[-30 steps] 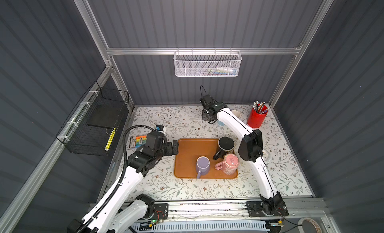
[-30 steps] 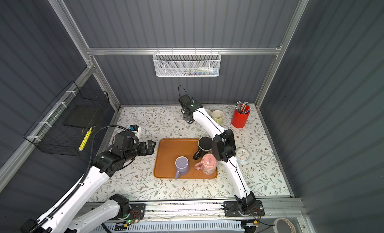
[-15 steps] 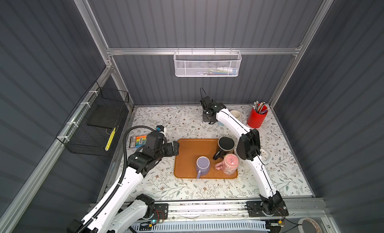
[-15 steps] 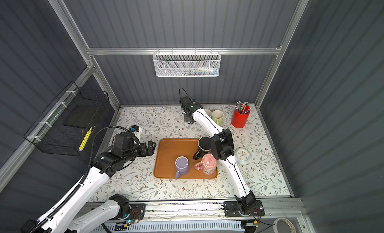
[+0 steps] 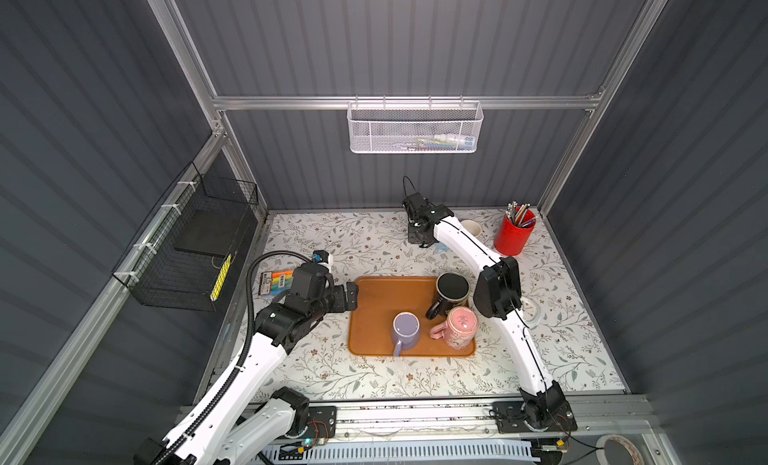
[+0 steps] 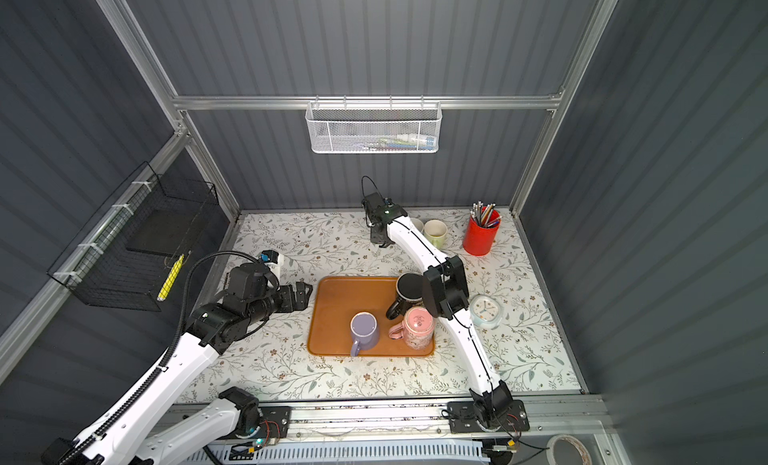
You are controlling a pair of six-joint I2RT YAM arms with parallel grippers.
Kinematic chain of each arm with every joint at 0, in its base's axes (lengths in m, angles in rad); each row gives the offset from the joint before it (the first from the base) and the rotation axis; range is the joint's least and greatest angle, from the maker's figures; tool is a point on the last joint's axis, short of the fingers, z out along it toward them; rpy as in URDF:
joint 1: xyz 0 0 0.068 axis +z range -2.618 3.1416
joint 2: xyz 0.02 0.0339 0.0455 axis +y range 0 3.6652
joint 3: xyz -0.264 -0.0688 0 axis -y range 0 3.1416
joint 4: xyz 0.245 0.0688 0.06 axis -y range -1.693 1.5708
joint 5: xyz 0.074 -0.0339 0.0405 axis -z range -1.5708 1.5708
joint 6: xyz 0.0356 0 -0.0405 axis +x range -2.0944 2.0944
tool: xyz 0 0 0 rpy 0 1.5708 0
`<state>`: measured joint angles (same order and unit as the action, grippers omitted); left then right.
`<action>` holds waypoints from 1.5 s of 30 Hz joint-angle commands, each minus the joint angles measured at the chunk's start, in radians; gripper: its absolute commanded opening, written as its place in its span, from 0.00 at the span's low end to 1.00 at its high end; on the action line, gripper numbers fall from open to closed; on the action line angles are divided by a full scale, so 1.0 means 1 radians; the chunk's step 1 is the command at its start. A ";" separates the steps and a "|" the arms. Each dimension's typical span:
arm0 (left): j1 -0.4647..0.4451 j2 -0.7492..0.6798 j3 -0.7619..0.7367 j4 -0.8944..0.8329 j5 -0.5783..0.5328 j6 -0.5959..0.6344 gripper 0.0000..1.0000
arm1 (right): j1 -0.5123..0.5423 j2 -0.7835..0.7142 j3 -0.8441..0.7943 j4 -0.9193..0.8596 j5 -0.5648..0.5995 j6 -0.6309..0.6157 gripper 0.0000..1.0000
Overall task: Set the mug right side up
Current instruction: 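Lower the white mug upright onto the table and open the right gripper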
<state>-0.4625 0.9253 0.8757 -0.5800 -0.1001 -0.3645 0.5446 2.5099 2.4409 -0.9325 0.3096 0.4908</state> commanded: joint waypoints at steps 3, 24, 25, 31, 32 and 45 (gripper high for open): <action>0.005 -0.006 -0.010 0.007 0.014 0.027 1.00 | -0.002 0.013 -0.018 0.020 0.008 0.005 0.00; 0.005 -0.010 -0.015 0.010 0.022 0.041 1.00 | -0.002 -0.021 -0.096 0.038 0.014 -0.002 0.10; 0.005 -0.010 -0.015 0.010 0.023 0.042 1.00 | -0.003 -0.027 -0.105 0.042 0.014 -0.003 0.12; 0.005 -0.006 -0.014 0.012 0.027 0.046 1.00 | -0.001 -0.060 -0.145 0.050 0.009 -0.006 0.22; 0.005 -0.006 -0.015 0.012 0.028 0.048 1.00 | 0.001 -0.067 -0.156 0.053 0.009 -0.008 0.26; 0.005 0.003 -0.016 0.015 0.084 0.091 0.99 | 0.002 -0.147 -0.259 0.099 -0.023 -0.015 0.53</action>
<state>-0.4625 0.9253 0.8738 -0.5797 -0.0444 -0.3069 0.5449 2.4268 2.2017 -0.8482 0.2974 0.4816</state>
